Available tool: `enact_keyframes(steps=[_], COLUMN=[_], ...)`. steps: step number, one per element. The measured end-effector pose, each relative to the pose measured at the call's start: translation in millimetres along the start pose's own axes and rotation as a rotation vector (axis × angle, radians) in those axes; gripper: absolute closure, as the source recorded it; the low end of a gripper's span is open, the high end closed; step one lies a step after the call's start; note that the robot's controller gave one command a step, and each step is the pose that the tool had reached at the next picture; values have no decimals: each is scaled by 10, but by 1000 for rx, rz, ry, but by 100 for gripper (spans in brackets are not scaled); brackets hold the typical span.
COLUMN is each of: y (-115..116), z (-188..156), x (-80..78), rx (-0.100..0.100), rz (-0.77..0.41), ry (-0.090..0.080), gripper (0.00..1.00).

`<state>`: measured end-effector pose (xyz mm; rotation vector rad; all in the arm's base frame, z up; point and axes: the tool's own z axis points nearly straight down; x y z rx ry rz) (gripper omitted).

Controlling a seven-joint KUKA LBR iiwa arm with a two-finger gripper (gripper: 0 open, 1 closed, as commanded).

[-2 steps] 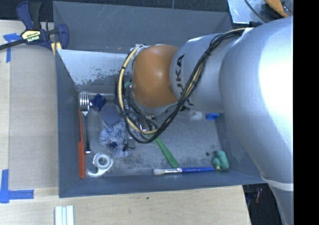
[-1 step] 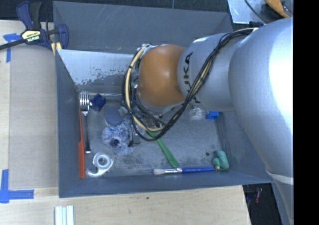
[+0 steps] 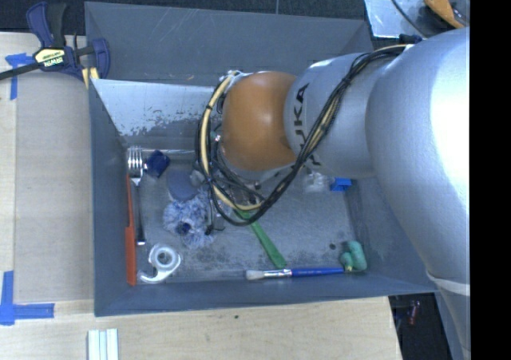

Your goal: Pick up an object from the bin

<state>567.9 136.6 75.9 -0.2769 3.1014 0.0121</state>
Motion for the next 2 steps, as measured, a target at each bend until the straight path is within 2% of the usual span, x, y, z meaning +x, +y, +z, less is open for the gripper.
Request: enact_keyframes(steps=[1,2], y=[47,197], z=[-901,-1389], x=[-105,-104], rx=[1,-1], rz=[14,-56], ry=[2,-2], gripper=[100,100])
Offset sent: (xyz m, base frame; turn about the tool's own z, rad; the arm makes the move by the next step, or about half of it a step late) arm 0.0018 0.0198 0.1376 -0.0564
